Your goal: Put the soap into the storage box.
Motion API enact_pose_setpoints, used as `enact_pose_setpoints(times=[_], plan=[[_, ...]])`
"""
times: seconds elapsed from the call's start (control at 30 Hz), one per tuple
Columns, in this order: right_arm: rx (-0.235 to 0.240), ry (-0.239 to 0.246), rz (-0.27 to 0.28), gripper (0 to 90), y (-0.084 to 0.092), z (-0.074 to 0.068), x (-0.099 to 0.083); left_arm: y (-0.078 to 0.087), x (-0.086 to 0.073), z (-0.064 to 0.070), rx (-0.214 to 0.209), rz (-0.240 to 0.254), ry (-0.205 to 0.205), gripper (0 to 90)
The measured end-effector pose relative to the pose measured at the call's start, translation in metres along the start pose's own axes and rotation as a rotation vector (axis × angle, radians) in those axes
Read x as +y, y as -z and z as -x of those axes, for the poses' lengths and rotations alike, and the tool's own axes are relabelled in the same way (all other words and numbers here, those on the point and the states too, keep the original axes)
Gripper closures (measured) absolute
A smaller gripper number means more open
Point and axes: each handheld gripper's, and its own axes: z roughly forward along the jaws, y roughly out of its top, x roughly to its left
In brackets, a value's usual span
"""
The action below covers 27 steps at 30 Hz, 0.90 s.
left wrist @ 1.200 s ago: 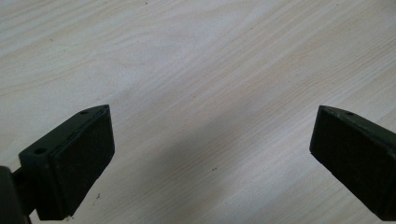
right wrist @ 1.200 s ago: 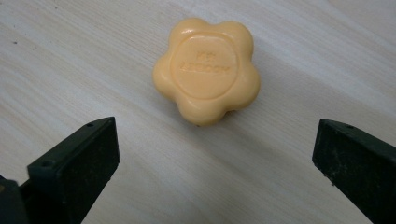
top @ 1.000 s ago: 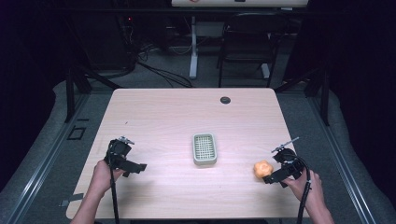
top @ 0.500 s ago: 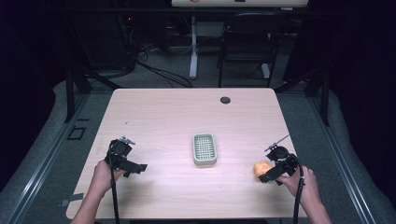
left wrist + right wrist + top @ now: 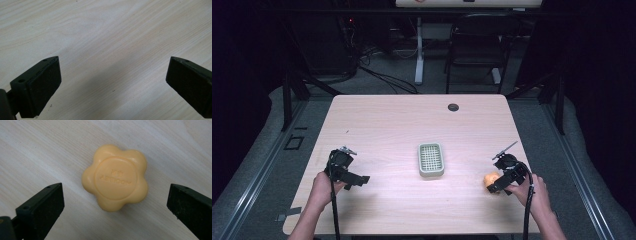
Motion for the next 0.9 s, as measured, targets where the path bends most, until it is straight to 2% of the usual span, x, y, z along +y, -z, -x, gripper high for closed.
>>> enact_pose_setpoints(times=[0.13, 0.2, 0.23, 0.27, 0.43, 0.47, 0.63, 0.67, 0.7, 0.77, 0.9], plan=[[-0.007, 0.008, -0.003, 0.8, -0.002, -0.001, 0.005, 0.000, 0.000, 0.000, 0.000, 0.000, 0.001, 0.0], [-0.003, -0.004, 0.016, 1.2, -0.004, -0.002, 0.005, 0.000, 0.000, 0.000, 0.000, 0.000, 0.000, 0.0], [0.000, -0.005, 0.012, 1.6, -0.006, -0.003, 0.007, 0.000, 0.000, 0.000, 0.000, 0.000, 0.000, 0.0], [-0.008, 0.018, -0.020, 2.2, -0.006, -0.002, 0.009, 0.000, 0.000, 0.000, -0.001, 0.002, 0.001, 0.0], [-0.013, 0.038, -0.044, 3.0, -0.007, -0.002, 0.012, 0.000, 0.000, 0.000, -0.001, 0.000, -0.001, 0.0], [-0.011, 0.028, -0.030, 3.3, -0.009, -0.003, 0.013, 0.000, 0.000, 0.000, 0.000, 0.002, 0.001, 0.0], [-0.013, 0.031, -0.038, 5.4, -0.012, -0.004, 0.017, 0.000, 0.000, 0.000, -0.001, 0.001, 0.000, 0.0], [-0.012, 0.011, -0.012, 8.0, -0.015, -0.006, 0.018, 0.000, 0.000, 0.000, -0.001, 0.001, 0.001, 0.0], [-0.012, 0.011, -0.012, 8.0, -0.015, -0.006, 0.018, 0.000, 0.000, 0.000, -0.001, 0.001, 0.001, 0.0], [-0.022, 0.046, -0.050, 9.1, -0.013, -0.005, 0.021, 0.000, 0.000, -0.001, 0.000, 0.001, -0.001, 0.0], [-0.021, 0.049, -0.063, 12.7, -0.015, -0.006, 0.021, 0.001, 0.000, 0.000, 0.000, 0.002, 0.000, 0.0]])
